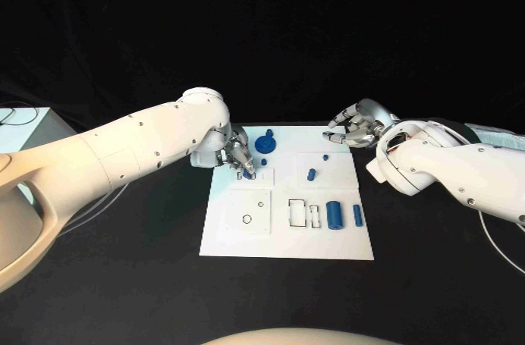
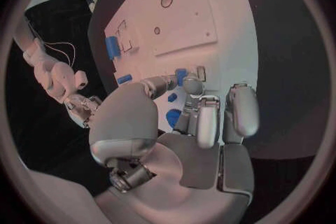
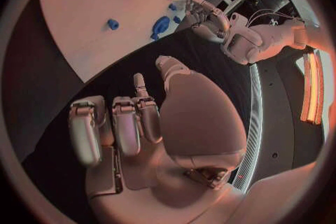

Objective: Assemble the parts on the task board

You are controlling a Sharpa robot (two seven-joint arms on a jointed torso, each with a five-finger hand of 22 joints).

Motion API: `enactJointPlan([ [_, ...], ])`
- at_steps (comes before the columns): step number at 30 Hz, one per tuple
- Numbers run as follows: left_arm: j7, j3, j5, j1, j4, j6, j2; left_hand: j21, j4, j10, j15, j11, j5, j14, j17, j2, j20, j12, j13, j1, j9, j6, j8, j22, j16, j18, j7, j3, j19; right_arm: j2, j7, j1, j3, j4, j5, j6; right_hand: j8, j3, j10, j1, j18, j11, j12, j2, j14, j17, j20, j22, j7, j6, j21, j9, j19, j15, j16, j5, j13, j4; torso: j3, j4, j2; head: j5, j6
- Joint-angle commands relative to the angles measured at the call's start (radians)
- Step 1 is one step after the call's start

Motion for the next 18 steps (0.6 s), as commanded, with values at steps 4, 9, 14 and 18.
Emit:
enactJointPlan([
  [4, 0.001, 0.001, 0.024, -0.001, 0.003, -0.033, 0.002, 0.004, -0.177, -0.002, -0.009, -0.004, 0.006, 0.091, 0.230, -0.003, -0.001, -0.003, -0.001, 0.008, 0.002, 0.033, 0.006, -0.001, 0.003, -0.005, -0.025, 0.172, 0.008, 0.000, 0.003, 0.000, 0.000, 0.001, -0.011, 0.010, 0.005, 0.004, 0.024, 0.003, -0.014, -0.001, -0.001, -0.002, 0.107, 0.259, -0.001, 0.263, -0.001, -0.006, 0.002, -0.001, 0.105, 0.001, 0.003, 0.003, 0.187, 0.000, 0.0010, 0.0007, -0.001, -0.001, -0.001],
  [9, 0.002, 0.001, 0.025, -0.001, 0.002, -0.041, 0.004, 0.004, -0.176, -0.002, -0.010, -0.005, 0.007, 0.091, 0.230, -0.003, -0.002, -0.004, -0.002, 0.007, 0.002, 0.034, 0.005, 0.000, 0.003, -0.005, -0.025, 0.172, 0.009, -0.002, 0.003, 0.000, 0.000, 0.001, -0.011, 0.009, 0.005, 0.004, 0.024, 0.003, -0.014, -0.001, -0.001, -0.002, 0.107, 0.259, -0.001, 0.263, -0.001, -0.006, 0.002, -0.001, 0.105, 0.001, 0.003, 0.003, 0.187, 0.000, 0.0000, 0.0006, -0.001, -0.001, 0.000],
  [14, 0.002, 0.001, 0.026, -0.001, 0.002, -0.043, 0.008, 0.004, -0.176, -0.002, -0.010, -0.005, 0.007, 0.091, 0.230, -0.003, -0.002, -0.004, -0.002, 0.007, 0.002, 0.034, 0.005, 0.000, 0.003, -0.005, -0.025, 0.172, 0.009, -0.002, 0.002, 0.000, 0.000, 0.001, -0.011, 0.011, 0.005, 0.004, 0.024, 0.003, -0.014, -0.001, -0.001, -0.002, 0.107, 0.259, -0.001, 0.263, -0.001, -0.006, 0.002, -0.001, 0.105, 0.001, 0.003, 0.003, 0.187, 0.000, 0.0004, 0.0005, 0.000, 0.001, 0.000],
  [18, 0.002, 0.001, 0.024, -0.001, 0.001, -0.044, 0.009, 0.005, -0.176, -0.002, -0.010, -0.005, 0.009, 0.091, 0.230, -0.003, -0.002, -0.005, -0.003, 0.007, 0.003, 0.034, 0.005, 0.001, 0.003, -0.006, -0.025, 0.173, 0.010, -0.002, 0.002, 0.000, 0.000, 0.001, -0.011, 0.012, 0.005, 0.004, 0.024, 0.003, -0.014, -0.001, -0.001, -0.002, 0.107, 0.259, -0.001, 0.263, -0.001, -0.006, 0.002, -0.001, 0.105, 0.001, 0.003, 0.003, 0.187, 0.000, -0.0002, 0.0001, 0.000, 0.001, 0.000],
])
